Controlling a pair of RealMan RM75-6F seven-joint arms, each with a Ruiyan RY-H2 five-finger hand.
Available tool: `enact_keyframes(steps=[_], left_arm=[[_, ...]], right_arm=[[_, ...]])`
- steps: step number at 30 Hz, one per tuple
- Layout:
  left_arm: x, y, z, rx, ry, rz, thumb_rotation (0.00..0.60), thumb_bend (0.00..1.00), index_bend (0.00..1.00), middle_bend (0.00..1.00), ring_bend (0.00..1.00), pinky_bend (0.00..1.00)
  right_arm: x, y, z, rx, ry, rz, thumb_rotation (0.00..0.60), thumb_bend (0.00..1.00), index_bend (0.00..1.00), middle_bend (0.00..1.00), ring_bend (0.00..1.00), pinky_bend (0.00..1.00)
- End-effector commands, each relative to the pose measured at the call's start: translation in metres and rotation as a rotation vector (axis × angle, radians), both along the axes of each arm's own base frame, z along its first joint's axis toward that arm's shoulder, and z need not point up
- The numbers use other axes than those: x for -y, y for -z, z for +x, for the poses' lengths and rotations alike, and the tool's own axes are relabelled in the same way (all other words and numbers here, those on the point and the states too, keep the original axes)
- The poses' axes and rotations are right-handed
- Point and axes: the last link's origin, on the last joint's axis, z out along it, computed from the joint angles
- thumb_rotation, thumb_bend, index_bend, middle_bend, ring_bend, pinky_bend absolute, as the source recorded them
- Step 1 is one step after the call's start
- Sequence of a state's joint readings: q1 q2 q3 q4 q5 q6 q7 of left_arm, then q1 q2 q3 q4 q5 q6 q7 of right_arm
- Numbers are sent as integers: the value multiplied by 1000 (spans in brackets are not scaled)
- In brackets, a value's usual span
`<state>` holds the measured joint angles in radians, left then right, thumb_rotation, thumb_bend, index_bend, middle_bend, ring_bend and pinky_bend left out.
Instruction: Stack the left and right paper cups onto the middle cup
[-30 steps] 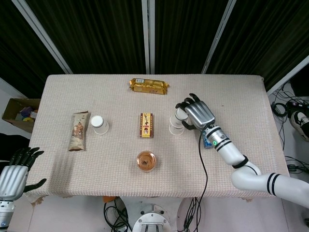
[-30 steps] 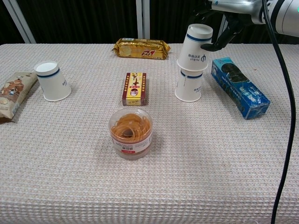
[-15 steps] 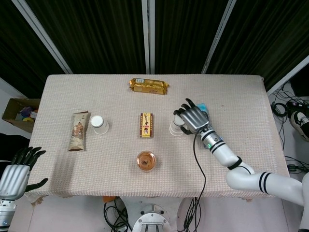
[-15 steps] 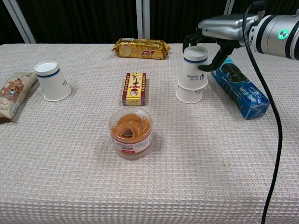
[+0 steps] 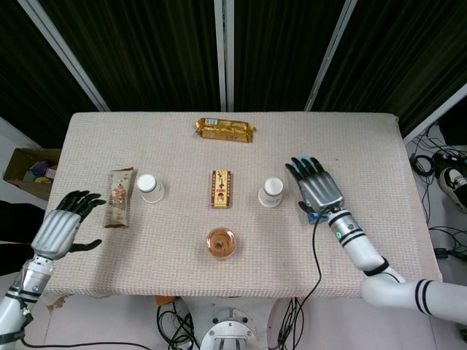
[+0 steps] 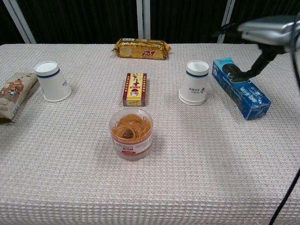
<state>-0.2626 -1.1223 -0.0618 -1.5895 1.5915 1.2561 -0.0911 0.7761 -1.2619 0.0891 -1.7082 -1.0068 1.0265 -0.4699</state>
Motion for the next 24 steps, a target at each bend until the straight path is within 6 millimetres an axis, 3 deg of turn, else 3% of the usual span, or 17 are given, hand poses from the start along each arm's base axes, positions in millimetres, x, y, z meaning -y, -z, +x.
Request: enact_keyframes(steps=[1, 6, 10, 16, 24], left_arm=[[-54, 16, 30, 3, 32, -62, 600, 145, 230, 172, 106, 115], [-95, 34, 54, -24, 34, -103, 600, 148, 230, 165, 106, 115], [-115, 42, 59, -63, -10, -149, 600, 148, 225, 159, 106, 115], [-135, 50, 61, -40, -101, -187, 600, 155, 226, 157, 106, 115], [-153, 64, 63, -60, -141, -197, 600, 244, 291, 213, 138, 116]], right_arm=[[-33, -53, -28, 49, 29, -118, 600, 217, 0, 0, 0, 0], [-58, -85, -51, 55, 68, -192, 600, 217, 0, 0, 0, 0], [-69, -95, -61, 78, 86, -217, 600, 216, 0, 0, 0, 0], [-72, -94, -74, 88, 119, -207, 600, 216, 0, 0, 0, 0], [-69, -86, -76, 91, 122, -183, 600, 216, 0, 0, 0, 0]])
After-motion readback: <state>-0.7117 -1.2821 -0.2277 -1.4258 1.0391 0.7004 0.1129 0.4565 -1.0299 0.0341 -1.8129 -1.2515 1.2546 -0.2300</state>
